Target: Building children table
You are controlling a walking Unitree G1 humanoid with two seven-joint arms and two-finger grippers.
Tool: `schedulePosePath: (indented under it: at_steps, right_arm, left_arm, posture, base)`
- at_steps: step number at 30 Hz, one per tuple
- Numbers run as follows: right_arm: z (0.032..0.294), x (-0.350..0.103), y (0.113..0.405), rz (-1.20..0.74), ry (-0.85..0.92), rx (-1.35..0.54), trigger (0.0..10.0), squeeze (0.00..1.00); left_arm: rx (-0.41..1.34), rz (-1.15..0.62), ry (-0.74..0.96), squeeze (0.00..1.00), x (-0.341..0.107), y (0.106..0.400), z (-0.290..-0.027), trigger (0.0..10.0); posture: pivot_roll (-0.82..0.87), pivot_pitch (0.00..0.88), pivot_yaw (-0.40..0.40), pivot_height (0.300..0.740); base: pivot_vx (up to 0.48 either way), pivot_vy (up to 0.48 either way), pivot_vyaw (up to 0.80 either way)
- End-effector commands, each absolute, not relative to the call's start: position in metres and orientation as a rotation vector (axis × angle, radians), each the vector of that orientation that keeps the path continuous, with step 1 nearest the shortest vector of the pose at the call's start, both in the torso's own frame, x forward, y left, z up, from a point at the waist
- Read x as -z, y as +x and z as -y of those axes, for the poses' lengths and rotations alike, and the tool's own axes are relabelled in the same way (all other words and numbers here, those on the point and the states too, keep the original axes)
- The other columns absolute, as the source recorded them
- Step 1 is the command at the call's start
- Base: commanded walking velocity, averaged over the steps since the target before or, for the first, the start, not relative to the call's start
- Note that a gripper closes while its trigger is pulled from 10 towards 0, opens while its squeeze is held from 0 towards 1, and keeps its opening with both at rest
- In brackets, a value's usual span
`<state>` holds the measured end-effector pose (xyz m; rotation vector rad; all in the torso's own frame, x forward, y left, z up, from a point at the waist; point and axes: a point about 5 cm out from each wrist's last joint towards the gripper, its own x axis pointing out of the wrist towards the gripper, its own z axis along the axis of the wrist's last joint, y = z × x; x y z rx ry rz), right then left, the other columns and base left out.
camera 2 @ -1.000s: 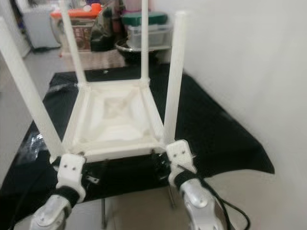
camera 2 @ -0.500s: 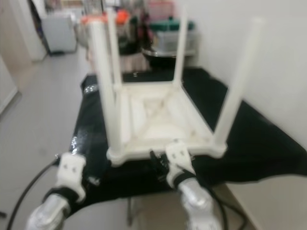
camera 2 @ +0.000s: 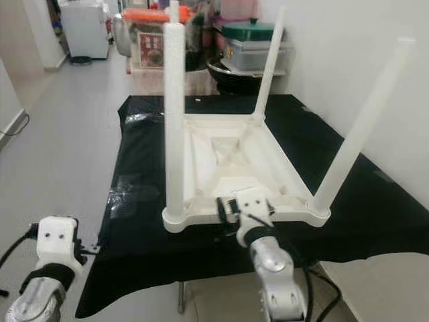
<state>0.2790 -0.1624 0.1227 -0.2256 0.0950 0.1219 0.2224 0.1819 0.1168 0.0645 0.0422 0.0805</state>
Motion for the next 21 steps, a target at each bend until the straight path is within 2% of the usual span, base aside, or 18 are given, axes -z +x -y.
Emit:
schedulePosePath:
  at_steps: [1, 3, 9, 11, 14, 16, 21]
  right_arm:
    - [0.162, -0.123, 0.283, -0.087, -0.236, -0.111, 10.0, 0.0]
    - [0.165, -0.126, 0.293, -0.079, -0.241, -0.086, 10.0, 0.0]
    - [0.161, -0.13, 0.299, -0.053, -0.231, -0.125, 10.0, 0.0]
    - [0.161, -0.13, 0.298, -0.041, -0.2, -0.129, 10.0, 0.0]
    - [0.162, -0.129, 0.298, -0.048, -0.178, -0.115, 10.0, 0.0]
    - [0.162, -0.128, 0.299, -0.058, -0.179, -0.124, 10.0, 0.0]
    - [0.163, -0.124, 0.304, -0.082, -0.186, -0.1, 10.0, 0.0]
  left_arm:
    - [-0.099, -0.058, 0.068, 0.0, -0.114, 0.224, -0.186, 10.0]
    - [-0.068, -0.063, 0.04, 0.0, -0.115, 0.232, -0.187, 10.0]
    - [-0.028, -0.052, 0.027, 0.0, -0.119, 0.235, -0.183, 10.0]
    - [-0.026, -0.051, 0.023, 0.0, -0.119, 0.235, -0.182, 10.0]
    - [-0.026, -0.047, 0.02, 0.0, -0.12, 0.236, -0.182, 10.0]
    - [-0.023, -0.041, 0.017, 0.0, -0.121, 0.237, -0.182, 10.0]
    - [-0.014, -0.033, 0.013, 0.0, -0.124, 0.239, -0.181, 10.0]
  posture:
    - [-0.02, 0.016, -0.044, 0.74]
    - [-0.02, 0.023, -0.043, 0.74]
    - [-0.02, 0.034, -0.039, 0.74]
    - [-0.02, 0.036, -0.041, 0.74]
    - [-0.02, 0.042, -0.042, 0.74]
    - [-0.02, 0.044, -0.044, 0.74]
    - [-0.02, 0.044, -0.044, 0.74]
  base:
    - [0.0, 0.0, 0.0]
    - [0.0, 0.0, 0.0]
    - [0.0, 0.0, 0.0]
    - [0.33, 0.0, 0.79]
    - [0.336, 0.0, 0.0]
    - [0.349, 0.0, 0.8]
    - [0.358, 0.0, 0.0]
